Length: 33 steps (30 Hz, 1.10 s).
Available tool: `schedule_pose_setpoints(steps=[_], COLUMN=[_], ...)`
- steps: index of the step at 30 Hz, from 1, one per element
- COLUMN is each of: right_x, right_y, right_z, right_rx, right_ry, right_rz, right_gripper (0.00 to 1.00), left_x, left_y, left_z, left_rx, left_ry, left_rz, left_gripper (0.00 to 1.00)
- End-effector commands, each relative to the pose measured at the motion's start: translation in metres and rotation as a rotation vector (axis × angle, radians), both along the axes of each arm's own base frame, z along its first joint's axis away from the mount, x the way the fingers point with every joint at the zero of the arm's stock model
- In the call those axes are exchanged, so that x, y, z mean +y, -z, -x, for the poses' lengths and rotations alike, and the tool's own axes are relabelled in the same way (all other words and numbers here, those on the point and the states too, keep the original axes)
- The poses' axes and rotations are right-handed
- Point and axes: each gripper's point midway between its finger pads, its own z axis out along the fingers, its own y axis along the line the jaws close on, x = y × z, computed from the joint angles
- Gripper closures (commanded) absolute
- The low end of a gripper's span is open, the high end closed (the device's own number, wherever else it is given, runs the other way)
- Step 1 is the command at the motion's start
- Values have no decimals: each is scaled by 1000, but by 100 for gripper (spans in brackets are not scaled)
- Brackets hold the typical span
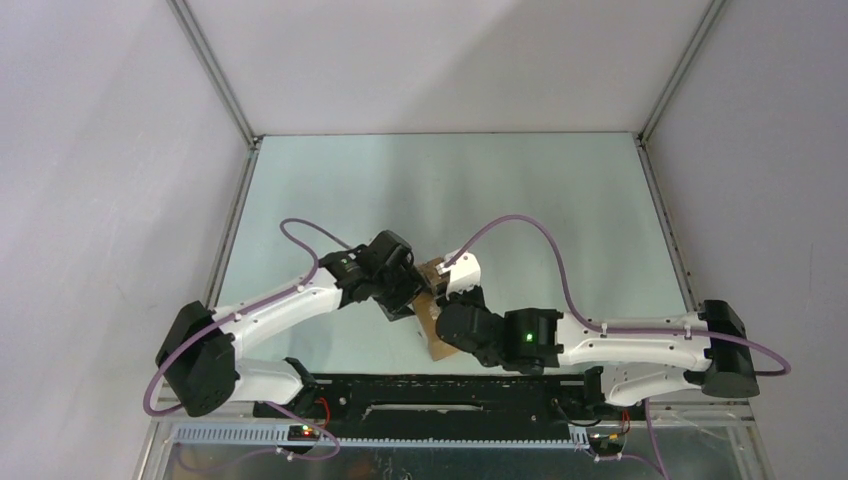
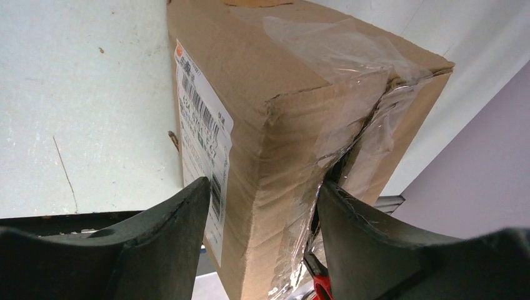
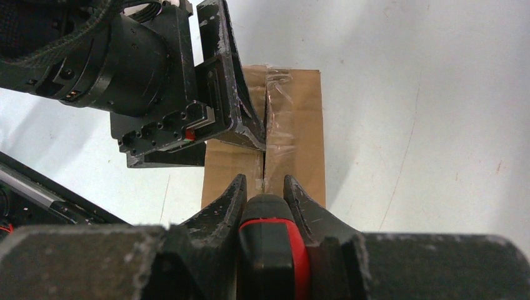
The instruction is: Unpack the express box
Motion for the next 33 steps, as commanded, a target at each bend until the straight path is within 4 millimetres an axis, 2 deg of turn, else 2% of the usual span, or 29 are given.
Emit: schedule_pose_setpoints(steps=[1, 5, 8, 19, 21, 23, 26, 29, 33], right_x=[2, 2, 3, -11, -16, -18, -17, -10, 2], right_y=[-8, -23, -27, 0, -1, -13, -30, -38, -46], right_z=[31, 27, 26, 36, 35, 33, 28, 24, 20], right_rx=[83, 55, 50, 111, 104, 75, 22, -44, -134], right_ry=[-119, -113, -113, -52, -33, -23, -28, -54, -113], right_rz=[23, 9, 7, 48, 34, -1, -47, -74, -93], right_gripper=[100, 100, 100, 100, 100, 100, 100, 100, 100], left_x=[52, 57, 58, 62, 62, 62, 58, 51, 50], left_y=[20, 23, 25, 27, 28, 29, 27, 19, 9], left_z=[-49, -55, -58, -70, -70, -70, -71, -69, -62], left_rx=[-101, -104, -103, -121, -120, -120, -127, -140, -118], left_ry=[-247, -272, -284, -306, -304, -300, -276, -234, -191], left_rz=[-176, -188, -186, -192, -197, -200, -188, -173, -177], left_gripper=[34, 35, 36, 34, 33, 31, 25, 11, 5])
